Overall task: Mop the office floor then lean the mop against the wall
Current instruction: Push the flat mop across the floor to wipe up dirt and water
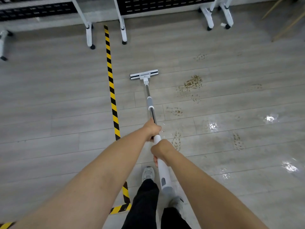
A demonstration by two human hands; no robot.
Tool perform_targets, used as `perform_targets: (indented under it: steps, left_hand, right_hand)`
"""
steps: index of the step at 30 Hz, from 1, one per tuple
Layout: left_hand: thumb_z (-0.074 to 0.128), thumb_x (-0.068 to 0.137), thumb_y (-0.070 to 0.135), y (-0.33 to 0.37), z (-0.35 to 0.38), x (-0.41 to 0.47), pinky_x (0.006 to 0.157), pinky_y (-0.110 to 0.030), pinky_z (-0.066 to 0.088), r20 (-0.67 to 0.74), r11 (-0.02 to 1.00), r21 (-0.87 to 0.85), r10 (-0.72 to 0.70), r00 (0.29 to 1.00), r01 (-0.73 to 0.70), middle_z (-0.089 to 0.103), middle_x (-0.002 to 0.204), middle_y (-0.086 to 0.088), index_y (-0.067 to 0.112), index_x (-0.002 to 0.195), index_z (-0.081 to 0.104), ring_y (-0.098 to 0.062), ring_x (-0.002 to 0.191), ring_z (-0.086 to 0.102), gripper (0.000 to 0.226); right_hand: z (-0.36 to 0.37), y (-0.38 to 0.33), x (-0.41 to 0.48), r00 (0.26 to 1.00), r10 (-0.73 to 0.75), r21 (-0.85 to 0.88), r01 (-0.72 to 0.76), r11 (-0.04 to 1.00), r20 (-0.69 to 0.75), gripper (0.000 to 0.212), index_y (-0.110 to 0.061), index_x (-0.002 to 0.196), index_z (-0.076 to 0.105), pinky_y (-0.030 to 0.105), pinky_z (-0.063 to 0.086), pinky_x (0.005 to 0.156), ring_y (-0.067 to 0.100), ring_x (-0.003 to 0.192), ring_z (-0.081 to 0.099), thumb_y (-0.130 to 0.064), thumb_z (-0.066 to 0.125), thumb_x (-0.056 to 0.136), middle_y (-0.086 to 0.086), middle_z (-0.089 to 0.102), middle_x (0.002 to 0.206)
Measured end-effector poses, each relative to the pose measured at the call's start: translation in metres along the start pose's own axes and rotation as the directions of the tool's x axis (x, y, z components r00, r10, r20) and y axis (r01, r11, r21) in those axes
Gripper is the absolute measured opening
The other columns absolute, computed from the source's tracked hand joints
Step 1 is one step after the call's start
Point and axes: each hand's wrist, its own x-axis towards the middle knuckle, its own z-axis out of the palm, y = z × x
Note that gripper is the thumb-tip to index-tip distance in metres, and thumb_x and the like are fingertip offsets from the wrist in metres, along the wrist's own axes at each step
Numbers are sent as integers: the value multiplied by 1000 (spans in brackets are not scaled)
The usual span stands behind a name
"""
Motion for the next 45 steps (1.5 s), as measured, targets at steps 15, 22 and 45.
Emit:
perform_targets:
  steps: [15, 22, 45]
  left_hand:
    - [52, 92, 13, -17, 15, 10, 47, -32, 52, -78, 998, 58, 13, 997, -9, 60, 99, -11, 26, 129, 43, -28, 79, 62, 41]
    - [57, 90, 17, -111, 111, -77, 62, -43, 62, -114, 999, 49, 13, 993, -7, 64, 102, -14, 25, 133, 46, -32, 88, 68, 45]
    - [54, 93, 17, -255, 199, -222, 46, -30, 47, -14, 995, 90, 46, 999, -45, 56, 96, -7, 21, 134, 44, -21, 73, 56, 42]
  right_hand:
    - [10, 23, 20, 998, -58, -7, 57, 998, -28, 13, -3, 108, 49, 20, 43, 38, 21, 40, 51, -1, 45, 96, 12, 58, 62]
    - [26, 172, -36, 995, -93, -69, 92, 993, -19, 7, -7, 101, 47, 17, 40, 37, 19, 42, 52, -4, 45, 96, 10, 59, 64]
    - [92, 362, -128, 1000, -23, 28, 23, 999, -5, 28, -4, 117, 51, 21, 43, 35, 20, 36, 49, 4, 43, 92, 15, 56, 69]
